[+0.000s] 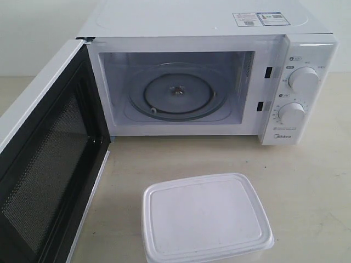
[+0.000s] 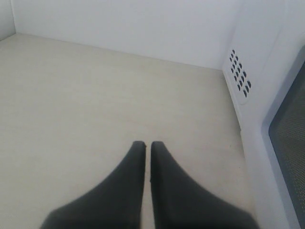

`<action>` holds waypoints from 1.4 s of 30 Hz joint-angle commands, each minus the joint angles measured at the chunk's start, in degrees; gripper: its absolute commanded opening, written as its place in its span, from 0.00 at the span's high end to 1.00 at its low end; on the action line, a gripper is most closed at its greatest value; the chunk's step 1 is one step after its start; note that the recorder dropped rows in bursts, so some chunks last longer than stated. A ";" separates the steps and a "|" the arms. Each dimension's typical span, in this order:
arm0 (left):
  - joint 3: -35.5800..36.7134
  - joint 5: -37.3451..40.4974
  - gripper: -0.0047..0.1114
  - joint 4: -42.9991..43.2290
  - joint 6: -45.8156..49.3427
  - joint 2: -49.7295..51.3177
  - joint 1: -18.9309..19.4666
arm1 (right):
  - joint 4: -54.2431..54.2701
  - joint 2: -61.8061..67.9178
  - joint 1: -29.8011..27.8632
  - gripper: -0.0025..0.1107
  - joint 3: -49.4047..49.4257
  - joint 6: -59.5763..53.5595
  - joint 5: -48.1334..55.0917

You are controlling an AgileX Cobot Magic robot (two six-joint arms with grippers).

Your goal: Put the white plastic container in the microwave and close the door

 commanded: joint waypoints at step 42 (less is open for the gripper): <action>0.19 -0.19 0.92 -0.44 -0.21 -0.14 0.18 | -0.64 1.75 0.22 0.98 -11.87 7.57 -42.68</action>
